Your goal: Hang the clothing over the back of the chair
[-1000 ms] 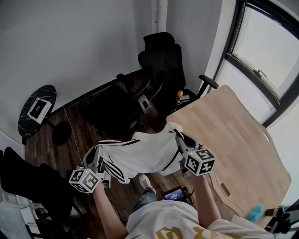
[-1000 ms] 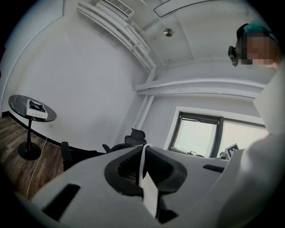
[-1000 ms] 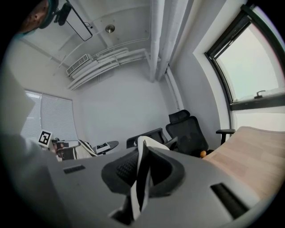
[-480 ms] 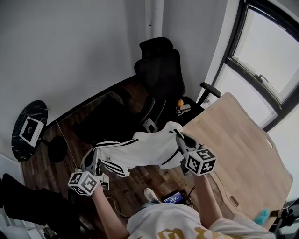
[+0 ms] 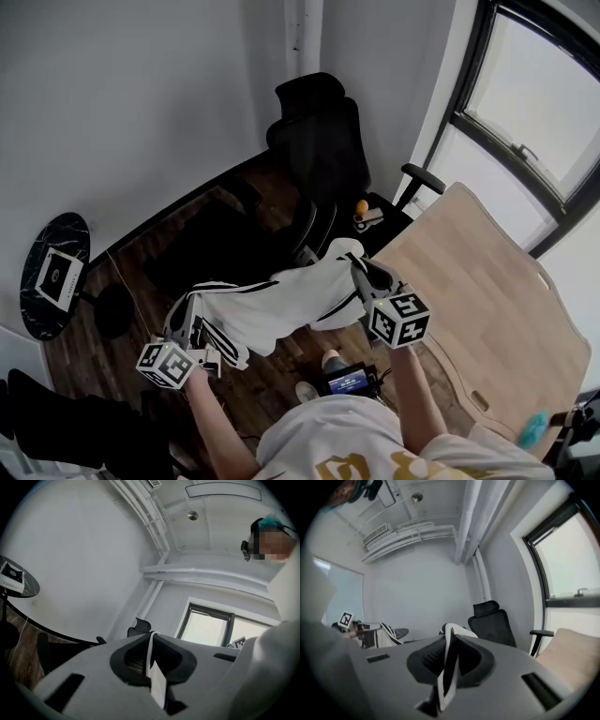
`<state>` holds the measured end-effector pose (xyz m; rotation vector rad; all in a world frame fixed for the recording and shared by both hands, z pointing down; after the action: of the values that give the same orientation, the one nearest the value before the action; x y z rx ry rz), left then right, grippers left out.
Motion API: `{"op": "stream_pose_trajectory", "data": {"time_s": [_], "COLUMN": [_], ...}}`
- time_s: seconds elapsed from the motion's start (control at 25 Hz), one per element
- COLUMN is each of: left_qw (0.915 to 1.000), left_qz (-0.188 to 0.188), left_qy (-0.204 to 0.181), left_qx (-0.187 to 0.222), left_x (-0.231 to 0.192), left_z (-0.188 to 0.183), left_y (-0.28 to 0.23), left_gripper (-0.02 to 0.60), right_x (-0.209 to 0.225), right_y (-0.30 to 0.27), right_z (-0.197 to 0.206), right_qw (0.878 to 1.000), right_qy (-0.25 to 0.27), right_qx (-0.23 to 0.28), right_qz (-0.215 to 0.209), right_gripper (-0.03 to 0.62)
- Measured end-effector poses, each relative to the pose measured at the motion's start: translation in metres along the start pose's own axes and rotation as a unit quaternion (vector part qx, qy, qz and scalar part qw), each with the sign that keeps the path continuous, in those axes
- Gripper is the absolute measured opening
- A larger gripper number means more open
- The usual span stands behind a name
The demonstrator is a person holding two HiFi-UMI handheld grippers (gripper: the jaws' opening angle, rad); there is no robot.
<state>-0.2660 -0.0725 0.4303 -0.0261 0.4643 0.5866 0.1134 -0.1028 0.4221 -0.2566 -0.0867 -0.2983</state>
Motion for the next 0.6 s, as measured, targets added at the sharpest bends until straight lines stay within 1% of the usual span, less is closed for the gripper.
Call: {"op": "stream_pose_trajectory", "data": {"time_s": [0.08, 0.12, 0.2, 0.28, 0.4, 0.48, 0.6], "left_qw": [0.9999, 0.9997, 0.9993, 0.999, 0.9992, 0.9996, 0.9998], "left_qz": [-0.004, -0.008, -0.018, -0.025, -0.018, -0.014, -0.005], "left_qy": [-0.006, -0.011, -0.022, -0.025, -0.025, -0.022, -0.005], "left_qx": [-0.011, -0.018, -0.025, -0.027, -0.025, -0.013, 0.019], "left_x": [-0.002, -0.004, -0.008, -0.012, -0.011, -0.012, -0.015], "left_z": [0.001, 0.0, -0.002, -0.002, -0.003, -0.006, -0.014], "left_y": [-0.003, -0.005, -0.01, -0.014, -0.022, -0.023, -0.023], "left_gripper": [0.026, 0.026, 0.026, 0.026, 0.026, 0.026, 0.026], "right_x": [0.001, 0.001, 0.002, 0.004, 0.01, 0.014, 0.018], "right_y": [-0.005, -0.007, -0.011, -0.016, -0.019, -0.02, -0.021], "right_z": [0.0, -0.001, -0.005, -0.006, -0.009, -0.018, -0.038], "right_qw": [1.0, 1.0, 1.0, 1.0, 1.0, 1.0, 1.0], "right_qy": [0.027, 0.028, 0.02, 0.017, 0.005, -0.004, -0.002], "right_qx": [-0.005, -0.005, 0.0, 0.002, 0.002, 0.008, 0.029], "right_qz": [0.006, 0.004, -0.002, -0.004, -0.004, -0.005, -0.005], "right_gripper": [0.025, 0.025, 0.025, 0.025, 0.025, 0.025, 0.025]}}
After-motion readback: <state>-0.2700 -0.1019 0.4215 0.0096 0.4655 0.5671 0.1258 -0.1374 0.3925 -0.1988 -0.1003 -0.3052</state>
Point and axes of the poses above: the fingertips, and each gripper's own axes: y backward along the fingers, x to its right, z out of its underside, the point moved 4 cm from there along y, backward along the fingers, and after that the axes turned 9 degrees about z, right-handed, at the moved point
